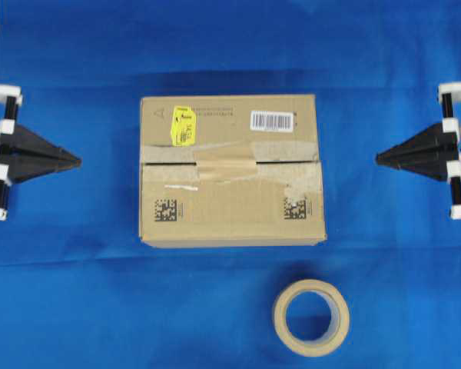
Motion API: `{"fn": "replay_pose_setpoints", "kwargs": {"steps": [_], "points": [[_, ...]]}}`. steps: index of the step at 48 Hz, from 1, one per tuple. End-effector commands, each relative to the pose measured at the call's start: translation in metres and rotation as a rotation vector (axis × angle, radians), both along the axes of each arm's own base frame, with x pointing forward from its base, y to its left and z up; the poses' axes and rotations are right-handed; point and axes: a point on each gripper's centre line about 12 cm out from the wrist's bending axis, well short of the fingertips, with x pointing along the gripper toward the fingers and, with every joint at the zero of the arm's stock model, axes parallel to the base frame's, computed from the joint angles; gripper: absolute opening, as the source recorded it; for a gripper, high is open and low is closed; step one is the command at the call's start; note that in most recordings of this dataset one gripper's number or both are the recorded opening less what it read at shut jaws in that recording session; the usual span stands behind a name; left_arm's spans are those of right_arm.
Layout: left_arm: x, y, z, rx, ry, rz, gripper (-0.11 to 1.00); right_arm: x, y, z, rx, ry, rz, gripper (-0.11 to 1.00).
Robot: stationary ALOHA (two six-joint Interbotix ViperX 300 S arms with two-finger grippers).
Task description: Apply tape along the seams of the closed cardboard box to seal it securely.
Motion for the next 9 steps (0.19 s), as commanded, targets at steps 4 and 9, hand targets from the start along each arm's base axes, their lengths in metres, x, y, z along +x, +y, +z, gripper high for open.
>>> {"fn": "replay_pose_setpoints", "kwargs": {"steps": [4, 9], "points": [[-0.006, 0.0, -0.005, -0.038, 0.029, 0.009, 0.0, -0.001, 0.0, -0.003, 0.0, 0.005, 0.001, 0.01], [-0.008, 0.0, -0.014, -0.055, 0.065, 0.014, 0.0, -0.002, 0.0, -0.01, 0.001, 0.023, 0.0, 0.01]]}}
